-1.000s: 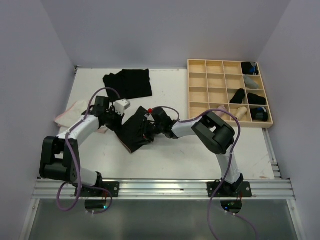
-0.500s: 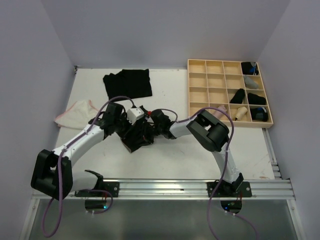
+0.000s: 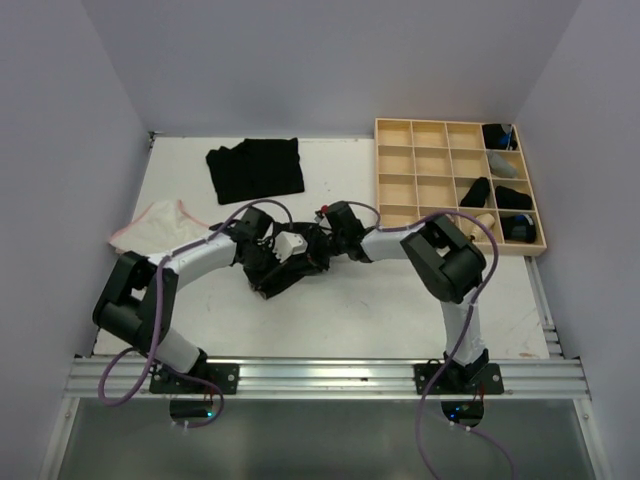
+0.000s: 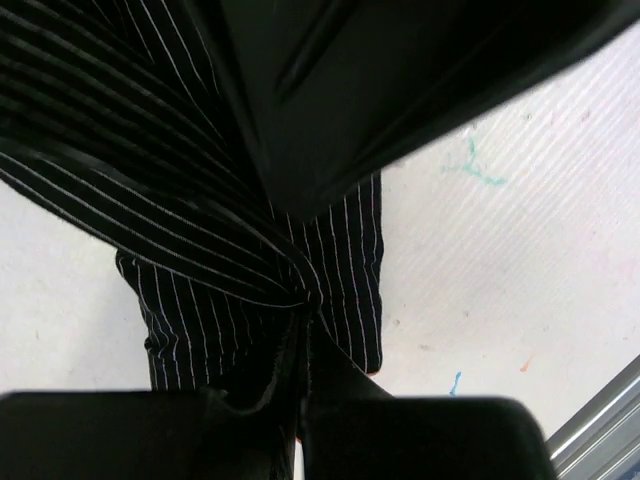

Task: Roll the underwear
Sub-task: Fold the underwear

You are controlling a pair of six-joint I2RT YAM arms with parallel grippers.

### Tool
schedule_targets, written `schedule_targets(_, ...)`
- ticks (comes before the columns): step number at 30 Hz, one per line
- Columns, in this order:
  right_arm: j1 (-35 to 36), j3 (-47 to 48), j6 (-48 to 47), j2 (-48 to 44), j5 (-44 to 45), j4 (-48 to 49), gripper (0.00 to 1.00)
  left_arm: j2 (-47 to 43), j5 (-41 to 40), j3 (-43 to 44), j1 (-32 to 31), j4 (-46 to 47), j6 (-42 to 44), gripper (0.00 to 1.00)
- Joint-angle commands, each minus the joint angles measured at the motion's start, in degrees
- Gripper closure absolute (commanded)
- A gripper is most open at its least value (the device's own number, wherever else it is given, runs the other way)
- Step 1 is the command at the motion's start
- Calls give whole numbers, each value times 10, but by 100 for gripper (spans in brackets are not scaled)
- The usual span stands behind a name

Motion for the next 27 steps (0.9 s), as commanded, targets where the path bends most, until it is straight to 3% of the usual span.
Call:
schedule_targets(1, -24, -11, -72, -76, 3, -105, 74, 31, 7, 20, -2, -17, -11, 100)
schedule_targets(7, -22, -42, -68, -77, 1, -83, 75, 28, 5, 30, -1, 0, -35, 100)
schedule_targets(17, -21, 22, -114, 40, 20, -81, 75, -1, 2, 64, -2, -11, -57, 100)
schedule_targets(27, -20, 6, -119, 29, 15, -76, 76, -3, 22, 90, -6, -6, -86, 100)
